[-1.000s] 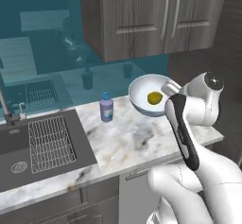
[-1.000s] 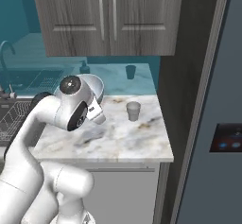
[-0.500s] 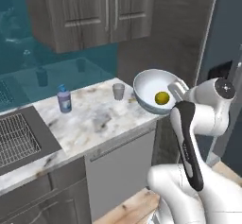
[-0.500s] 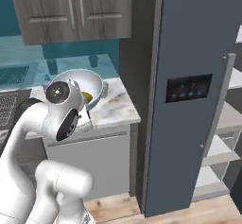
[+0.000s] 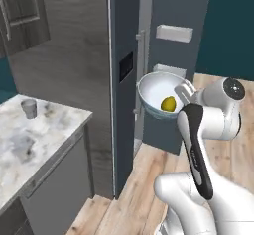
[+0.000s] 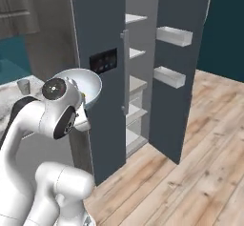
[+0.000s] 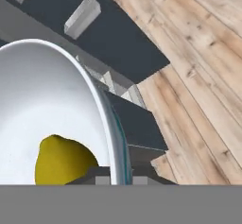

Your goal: Move the glass cup from next to the sink to the open cabinet. Then, move the bowl with the lemon to the fridge to clear the area for faucet cleaning.

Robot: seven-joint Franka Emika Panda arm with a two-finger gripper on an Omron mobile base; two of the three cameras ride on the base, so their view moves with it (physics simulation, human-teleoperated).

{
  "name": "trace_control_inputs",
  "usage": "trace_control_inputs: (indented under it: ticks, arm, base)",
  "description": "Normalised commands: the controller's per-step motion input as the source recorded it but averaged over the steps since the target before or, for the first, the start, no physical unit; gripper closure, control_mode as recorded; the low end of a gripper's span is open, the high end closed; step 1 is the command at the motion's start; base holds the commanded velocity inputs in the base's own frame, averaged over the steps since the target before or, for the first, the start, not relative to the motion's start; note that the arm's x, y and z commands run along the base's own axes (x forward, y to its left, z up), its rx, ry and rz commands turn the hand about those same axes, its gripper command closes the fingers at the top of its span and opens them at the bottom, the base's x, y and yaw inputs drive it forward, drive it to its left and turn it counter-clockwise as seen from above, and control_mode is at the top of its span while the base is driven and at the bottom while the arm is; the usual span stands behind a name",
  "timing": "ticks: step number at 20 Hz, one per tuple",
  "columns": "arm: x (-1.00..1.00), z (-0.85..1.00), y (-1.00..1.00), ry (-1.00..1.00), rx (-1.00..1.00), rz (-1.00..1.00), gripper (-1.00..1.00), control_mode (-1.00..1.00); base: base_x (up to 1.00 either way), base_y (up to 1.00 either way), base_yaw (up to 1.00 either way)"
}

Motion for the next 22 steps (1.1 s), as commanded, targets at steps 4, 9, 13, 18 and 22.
trace_control_inputs:
  ticks: [4,9,13,18,22]
  arm:
    - [0.00,0.00,0.00,0.00,0.00,0.00,1.00,1.00]
    - [0.00,0.00,0.00,0.00,0.00,0.00,1.00,1.00]
    - [0.00,0.00,0.00,0.00,0.00,0.00,1.00,1.00]
    - [0.00,0.00,0.00,0.00,0.00,0.00,1.00,1.00]
    - [0.00,0.00,0.00,0.00,0.00,0.00,1.00,1.00]
  base:
    - [0.94,-0.67,-0.33]
    - [1.00,-0.40,0.00]
    - [0.98,-0.07,0.09]
    - [0.49,0.00,0.36]
    - [0.24,-0.02,0.43]
